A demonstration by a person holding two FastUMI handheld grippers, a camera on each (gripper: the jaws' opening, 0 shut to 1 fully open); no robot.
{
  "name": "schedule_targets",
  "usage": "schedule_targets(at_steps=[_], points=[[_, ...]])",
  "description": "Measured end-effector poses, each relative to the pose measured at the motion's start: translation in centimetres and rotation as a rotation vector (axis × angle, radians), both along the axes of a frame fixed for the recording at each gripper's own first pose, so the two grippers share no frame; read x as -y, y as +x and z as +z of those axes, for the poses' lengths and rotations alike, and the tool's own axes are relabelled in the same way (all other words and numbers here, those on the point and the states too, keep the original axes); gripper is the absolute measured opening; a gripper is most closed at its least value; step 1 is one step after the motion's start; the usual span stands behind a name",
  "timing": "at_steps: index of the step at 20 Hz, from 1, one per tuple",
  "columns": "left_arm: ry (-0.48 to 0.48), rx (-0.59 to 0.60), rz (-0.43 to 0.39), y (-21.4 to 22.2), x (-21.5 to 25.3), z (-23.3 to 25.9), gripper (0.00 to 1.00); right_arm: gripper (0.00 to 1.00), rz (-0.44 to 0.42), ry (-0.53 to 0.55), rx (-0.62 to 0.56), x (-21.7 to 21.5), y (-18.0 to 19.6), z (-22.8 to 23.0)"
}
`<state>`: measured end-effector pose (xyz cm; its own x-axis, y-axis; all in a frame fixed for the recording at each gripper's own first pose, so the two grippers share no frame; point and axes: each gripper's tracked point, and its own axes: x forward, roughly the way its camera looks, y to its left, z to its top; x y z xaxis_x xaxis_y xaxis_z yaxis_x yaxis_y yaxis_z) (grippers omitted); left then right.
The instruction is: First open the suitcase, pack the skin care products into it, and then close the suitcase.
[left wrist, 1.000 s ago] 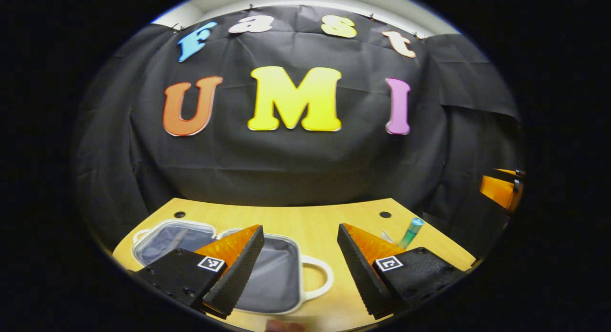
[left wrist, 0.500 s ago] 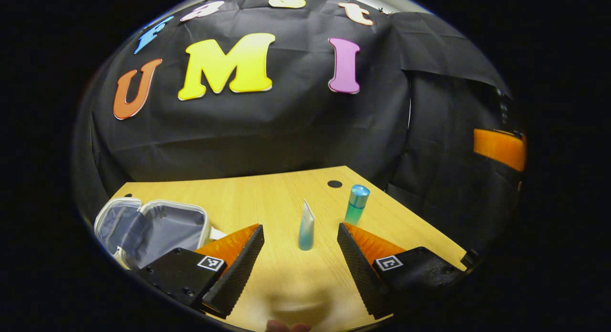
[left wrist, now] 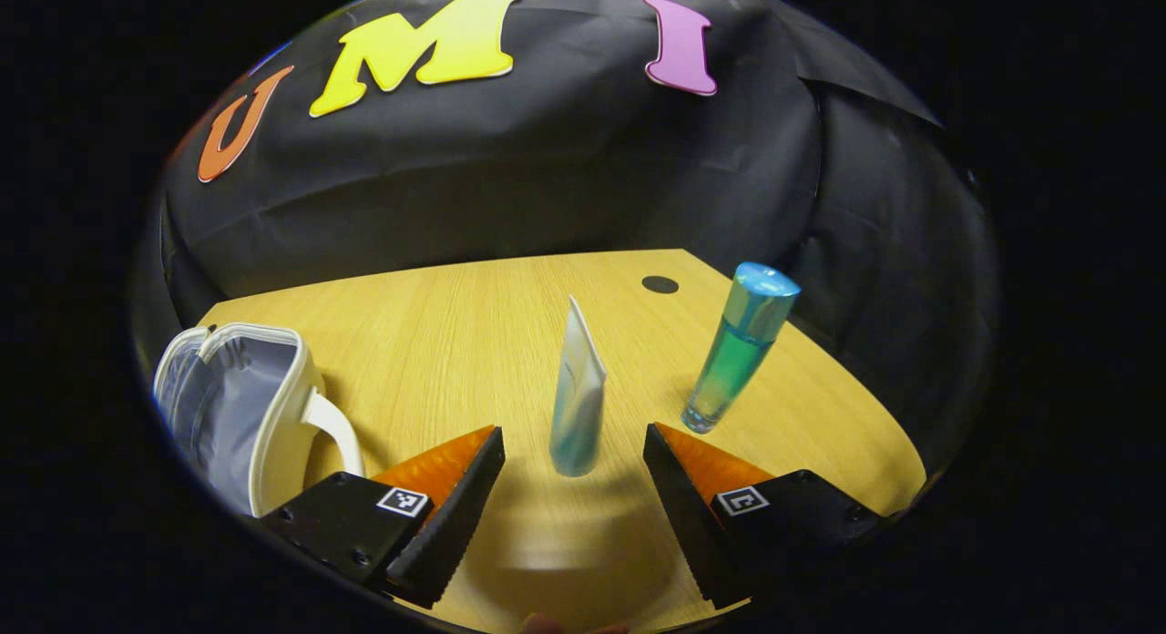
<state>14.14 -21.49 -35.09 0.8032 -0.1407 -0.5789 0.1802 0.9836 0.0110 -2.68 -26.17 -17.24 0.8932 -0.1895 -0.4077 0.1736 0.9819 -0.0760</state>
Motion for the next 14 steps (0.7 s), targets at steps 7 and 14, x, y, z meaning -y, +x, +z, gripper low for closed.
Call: schedule_targets(at_steps=[7,14], points=[[0.012,-0.068,0.033,1.5,-0.3,-2.3,0.71,0.8,-0.016,0.019,-0.025,0.7,1.0,-1.6],[-0.024,-0.086,0.039,0.8,-0.4,-1.1,0.4,0.8,0.105,0.076,-0.056,-2.7,3.1,-4.7]])
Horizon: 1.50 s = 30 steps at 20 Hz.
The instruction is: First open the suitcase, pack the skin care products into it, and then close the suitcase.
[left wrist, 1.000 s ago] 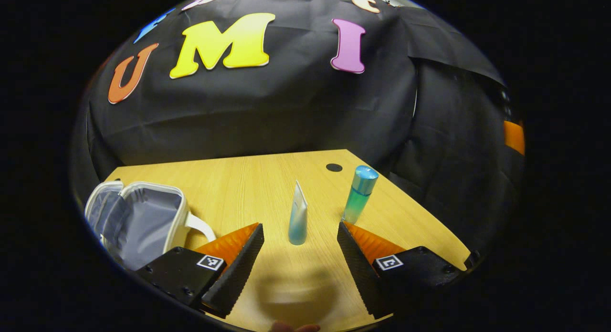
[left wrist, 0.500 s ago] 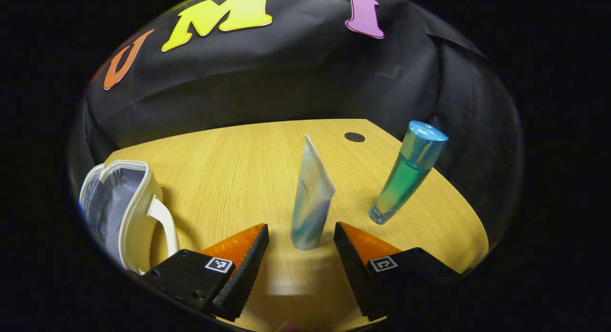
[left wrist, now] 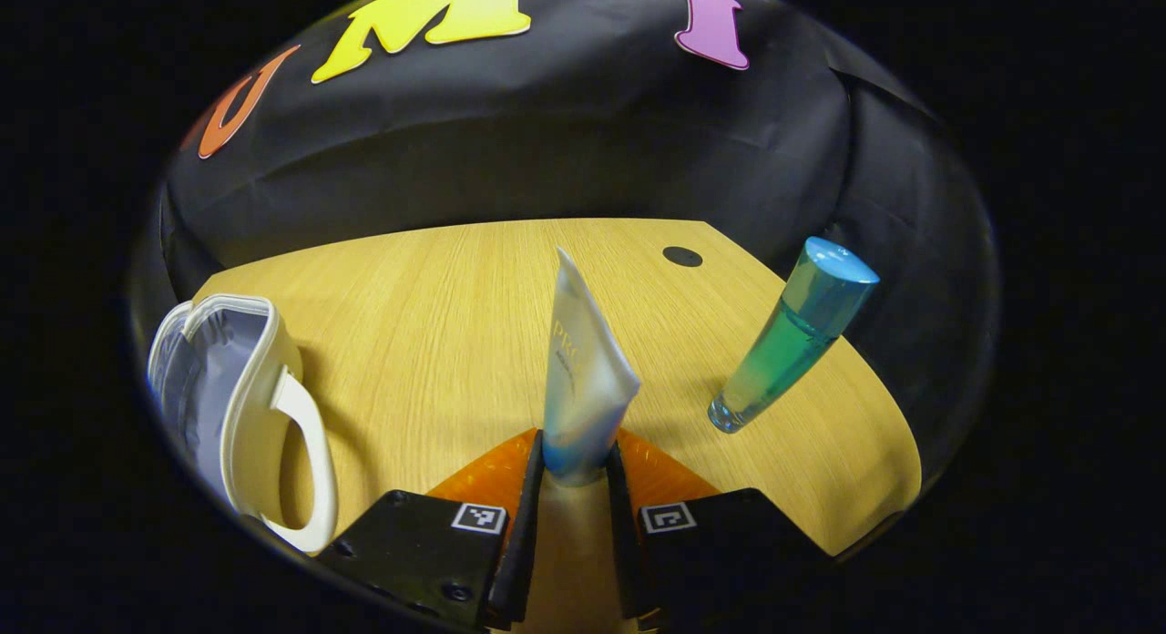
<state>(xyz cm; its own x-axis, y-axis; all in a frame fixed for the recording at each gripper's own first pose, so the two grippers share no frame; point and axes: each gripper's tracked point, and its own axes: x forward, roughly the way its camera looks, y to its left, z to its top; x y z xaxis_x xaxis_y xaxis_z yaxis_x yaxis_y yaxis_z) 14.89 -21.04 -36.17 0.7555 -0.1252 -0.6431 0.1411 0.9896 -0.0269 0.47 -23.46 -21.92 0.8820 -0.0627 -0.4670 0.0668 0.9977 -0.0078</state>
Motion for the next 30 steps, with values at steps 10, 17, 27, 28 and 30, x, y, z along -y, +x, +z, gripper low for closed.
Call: schedule_targets(at_steps=[10,17,27,28,30], points=[[-0.045,0.067,0.091,-8.1,-3.9,10.6,0.39,0.8,0.198,0.11,-0.064,-8.7,7.5,-11.2],[-0.023,0.082,0.239,-12.2,-10.1,13.8,0.39,0.77,0.162,0.143,-0.174,-9.8,11.6,-17.8],[-0.045,0.068,0.314,-14.8,-15.7,15.1,0.4,0.39,0.122,0.076,-0.239,-10.2,11.9,-19.8],[-0.046,0.07,0.317,-14.9,-16.6,15.3,0.39,0.37,0.117,0.079,-0.246,-10.3,11.8,-19.4],[-0.038,0.077,0.311,-14.5,-19.0,15.3,0.39,0.36,0.107,0.072,-0.23,-10.2,11.1,-17.1]])
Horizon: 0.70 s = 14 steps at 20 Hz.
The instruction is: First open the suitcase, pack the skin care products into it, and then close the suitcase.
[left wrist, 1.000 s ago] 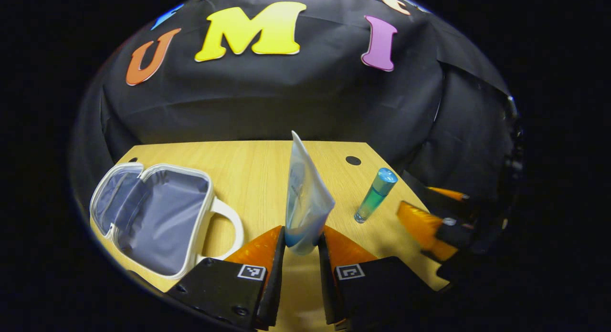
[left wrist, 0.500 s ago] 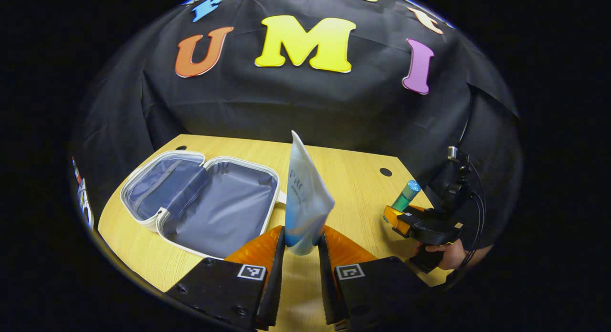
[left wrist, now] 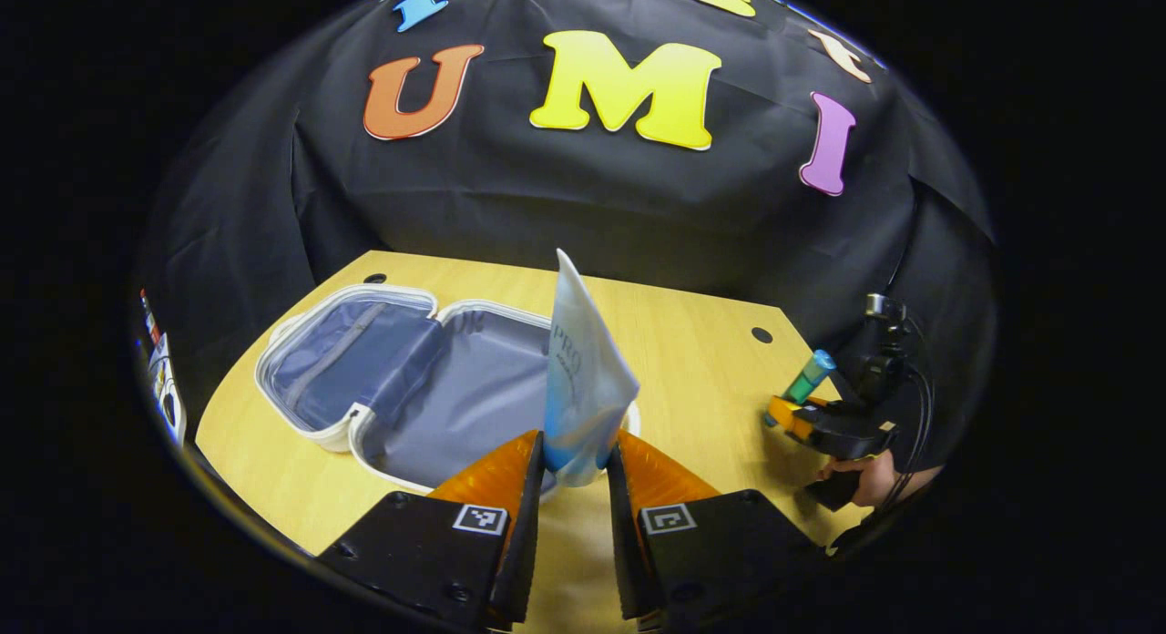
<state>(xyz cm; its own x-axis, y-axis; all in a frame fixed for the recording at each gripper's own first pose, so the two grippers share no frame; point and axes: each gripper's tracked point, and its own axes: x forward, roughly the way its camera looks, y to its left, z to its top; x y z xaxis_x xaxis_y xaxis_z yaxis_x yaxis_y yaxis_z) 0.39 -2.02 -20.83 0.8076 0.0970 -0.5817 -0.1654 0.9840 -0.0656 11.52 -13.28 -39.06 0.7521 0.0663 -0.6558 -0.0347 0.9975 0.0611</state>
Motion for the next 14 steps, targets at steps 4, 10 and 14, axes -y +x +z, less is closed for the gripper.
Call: schedule_targets(at_steps=[4,10,14], points=[[-0.009,-0.003,-0.028,2.0,-5.1,-0.9,0.39,0.34,-0.006,0.018,0.056,-0.5,-2.8,7.5],[-0.045,-0.226,-0.141,4.9,-9.6,-8.3,0.4,0.34,0.04,0.063,0.094,-3.9,-9.5,17.7],[-0.062,-0.365,-0.178,5.2,-11.3,-11.6,0.39,0.34,0.025,0.161,0.061,-6.8,-13.8,20.2]])
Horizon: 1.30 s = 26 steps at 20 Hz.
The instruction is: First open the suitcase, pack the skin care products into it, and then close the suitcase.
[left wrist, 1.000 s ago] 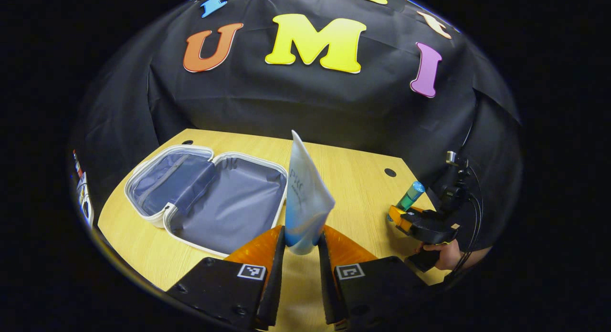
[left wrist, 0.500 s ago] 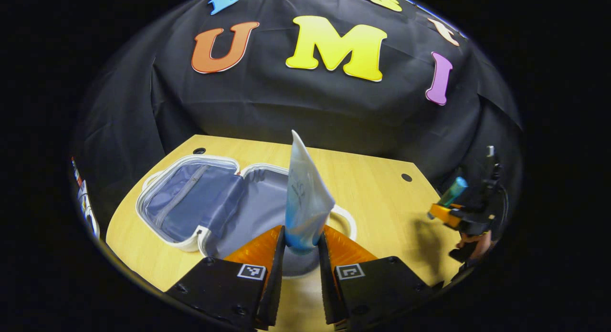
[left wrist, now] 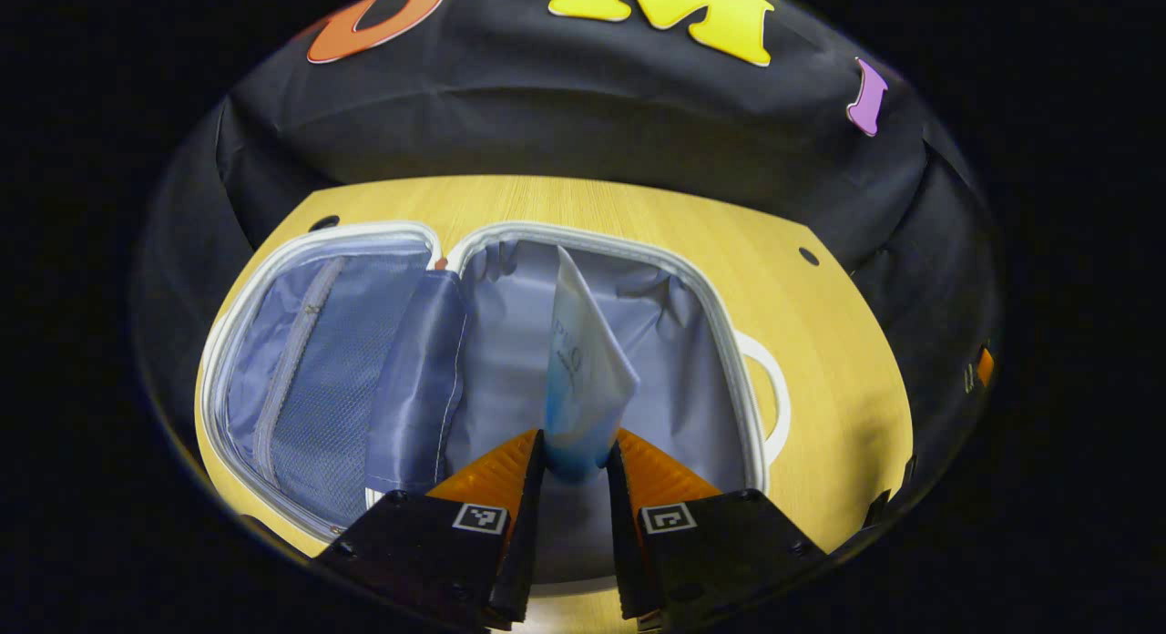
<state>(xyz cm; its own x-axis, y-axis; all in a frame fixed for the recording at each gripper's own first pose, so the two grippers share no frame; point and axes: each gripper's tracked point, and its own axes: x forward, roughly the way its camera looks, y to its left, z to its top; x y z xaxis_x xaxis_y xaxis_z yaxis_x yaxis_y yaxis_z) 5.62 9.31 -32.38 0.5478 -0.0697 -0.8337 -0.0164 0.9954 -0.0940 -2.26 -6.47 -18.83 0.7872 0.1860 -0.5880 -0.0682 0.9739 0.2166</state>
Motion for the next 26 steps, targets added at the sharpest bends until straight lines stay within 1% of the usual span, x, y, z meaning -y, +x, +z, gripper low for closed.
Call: schedule_targets(at_steps=[4,6,8,9,13,17,19,20,21,22,23,24,25,26], points=[[0.025,-0.113,-0.016,0.0,-1.4,-1.5,0.4,0.34,0.008,0.019,-0.004,-2.6,-2.7,1.0],[0.039,-0.185,-0.026,-0.2,-2.1,-2.5,0.4,0.34,0.031,0.046,-0.008,-3.9,-3.1,1.0],[0.05,-0.25,-0.025,-0.6,-2.6,-3.4,0.4,0.34,0.036,0.052,-0.018,-4.2,-3.1,0.7],[0.054,-0.263,-0.03,-0.5,-2.7,-3.3,0.39,0.34,0.036,0.054,-0.016,-4.2,-3.0,0.8],[0.127,-0.343,-0.025,-0.1,-3.1,-3.4,0.38,0.34,0.039,0.073,-0.005,-4.5,-2.6,1.8],[0.251,-0.413,-0.033,0.5,-3.0,-3.7,0.38,0.34,0.045,0.074,0.01,-4.8,-2.3,2.9],[0.276,-0.468,-0.026,-0.1,-2.7,-4.5,0.38,0.34,0.048,0.068,0.017,-4.8,-2.5,3.5],[0.286,-0.497,-0.01,-0.6,-2.6,-4.3,0.39,0.34,0.049,0.057,0.019,-4.7,-2.5,3.5],[0.291,-0.482,-0.014,0.0,-2.4,-4.8,0.39,0.34,0.055,0.045,0.021,-4.6,-2.6,3.5],[0.295,-0.486,-0.015,-0.2,-2.3,-4.8,0.4,0.31,0.061,0.036,0.019,-4.7,-2.8,3.5],[0.301,-0.488,-0.013,-0.1,-2.1,-4.8,0.4,0.31,0.065,0.035,0.011,-4.8,-3.0,3.3],[0.302,-0.487,-0.012,-0.1,-2.1,-4.7,0.43,0.34,0.071,0.04,0.006,-5.0,-3.1,3.2],[0.295,-0.481,-0.012,-0.2,-2.1,-4.8,0.43,0.31,0.078,0.044,0.001,-5.3,-3.2,3.2],[0.289,-0.47,-0.013,-0.2,-2.2,-4.7,0.44,0.31,0.089,0.045,-0.003,-5.7,-3.2,3.0]])
